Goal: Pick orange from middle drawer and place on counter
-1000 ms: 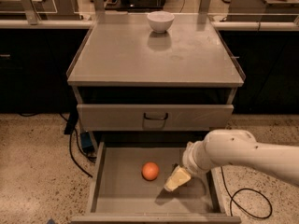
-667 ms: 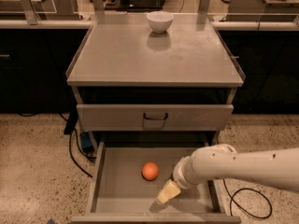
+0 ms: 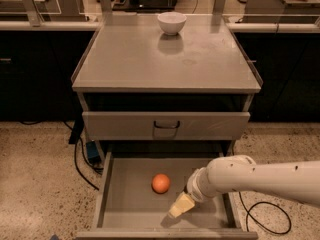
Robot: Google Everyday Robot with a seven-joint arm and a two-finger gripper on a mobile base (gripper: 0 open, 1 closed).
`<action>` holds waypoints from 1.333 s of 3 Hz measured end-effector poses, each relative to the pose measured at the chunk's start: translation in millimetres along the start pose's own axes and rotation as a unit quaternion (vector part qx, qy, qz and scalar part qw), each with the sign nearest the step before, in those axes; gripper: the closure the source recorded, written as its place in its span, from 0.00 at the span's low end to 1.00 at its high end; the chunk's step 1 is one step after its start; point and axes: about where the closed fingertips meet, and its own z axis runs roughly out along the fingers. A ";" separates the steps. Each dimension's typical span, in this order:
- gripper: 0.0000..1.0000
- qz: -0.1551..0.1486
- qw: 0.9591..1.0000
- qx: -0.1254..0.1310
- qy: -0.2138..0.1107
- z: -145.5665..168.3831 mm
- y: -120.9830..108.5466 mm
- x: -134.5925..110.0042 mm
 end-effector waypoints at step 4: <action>0.00 0.003 0.997 -0.063 -0.051 125.0 -24.2 -58.9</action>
Offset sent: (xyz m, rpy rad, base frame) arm 0.0983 0.0907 -0.0848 0.2376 0.0094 0.0579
